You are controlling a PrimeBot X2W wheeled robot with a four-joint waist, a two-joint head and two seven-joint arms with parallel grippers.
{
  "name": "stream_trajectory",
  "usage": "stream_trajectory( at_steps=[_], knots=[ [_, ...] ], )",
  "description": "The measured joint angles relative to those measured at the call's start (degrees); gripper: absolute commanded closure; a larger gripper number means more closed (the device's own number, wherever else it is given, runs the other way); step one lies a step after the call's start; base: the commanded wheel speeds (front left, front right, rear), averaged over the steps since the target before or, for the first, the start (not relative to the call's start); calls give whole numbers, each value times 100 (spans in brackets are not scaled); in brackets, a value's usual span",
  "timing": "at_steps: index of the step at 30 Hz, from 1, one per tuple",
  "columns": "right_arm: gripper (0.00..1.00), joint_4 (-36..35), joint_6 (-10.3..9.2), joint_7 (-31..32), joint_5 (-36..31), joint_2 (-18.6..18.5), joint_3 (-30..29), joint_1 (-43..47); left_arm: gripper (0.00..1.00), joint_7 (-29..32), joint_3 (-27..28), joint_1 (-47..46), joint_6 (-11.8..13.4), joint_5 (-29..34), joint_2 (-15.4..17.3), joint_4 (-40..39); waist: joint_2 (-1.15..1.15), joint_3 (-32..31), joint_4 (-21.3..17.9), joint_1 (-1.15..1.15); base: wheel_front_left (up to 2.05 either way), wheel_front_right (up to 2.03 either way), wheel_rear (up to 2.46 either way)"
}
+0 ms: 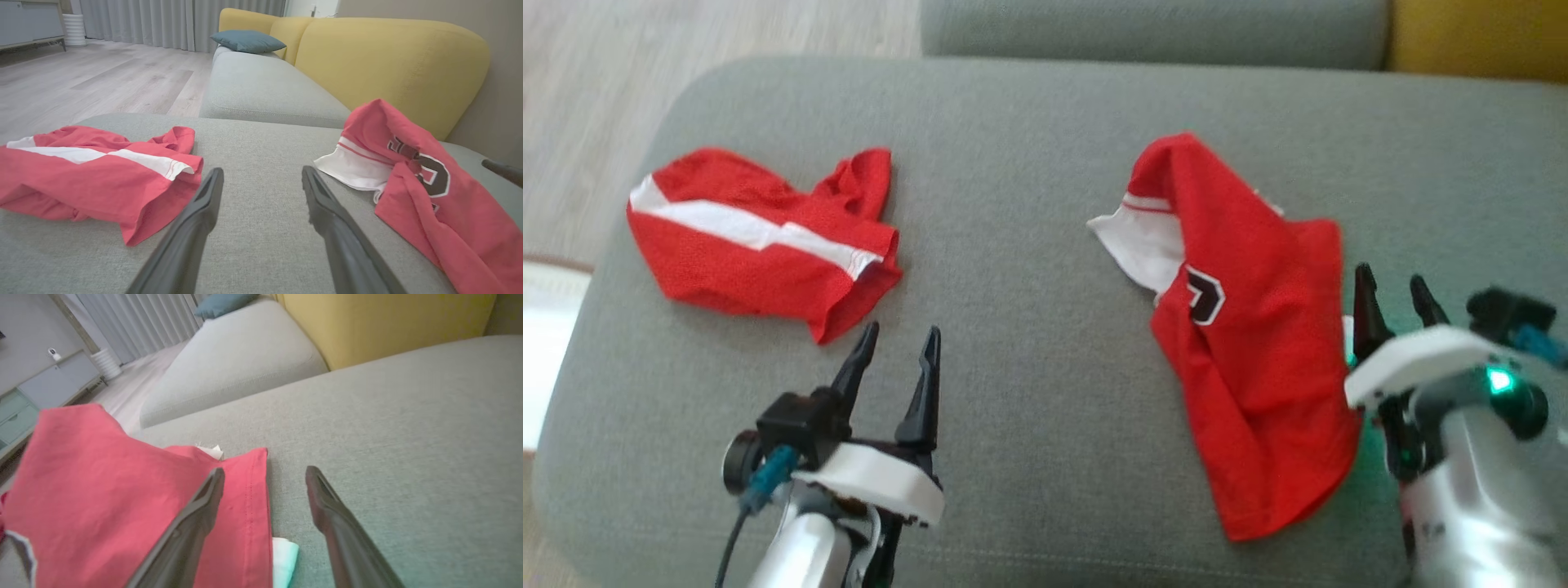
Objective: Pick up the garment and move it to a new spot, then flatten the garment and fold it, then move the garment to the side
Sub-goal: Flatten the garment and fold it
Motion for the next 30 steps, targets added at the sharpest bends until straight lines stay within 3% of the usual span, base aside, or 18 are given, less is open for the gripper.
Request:
stream_trajectory(
  at_steps=[14, 15, 21, 30],
  knots=[
    [0, 1749, 0, 677, -879, -34, -412, -1624, 0, 0, 307, -416, -252, 154, -212, 90, 0, 847, 252, 0, 0, 0, 0],
    [100, 1813, 0, 703, -889, -38, -364, -1703, 0, 0, 319, -417, -253, 154, -214, 107, 0, 854, 238, 0, 0, 0, 0],
    [100, 1998, 0, 577, -1073, -230, -66, -1887, 0, 0, 405, -426, -301, 158, -234, 168, 0, 774, 135, 0, 0, 0, 0],
    [100, 1926, 0, 565, -1622, -1679, -51, -2592, 0, 0, 459, -423, -353, 157, -270, 180, 0, 613, 83, 0, 0, 0, 0]
  ],
)
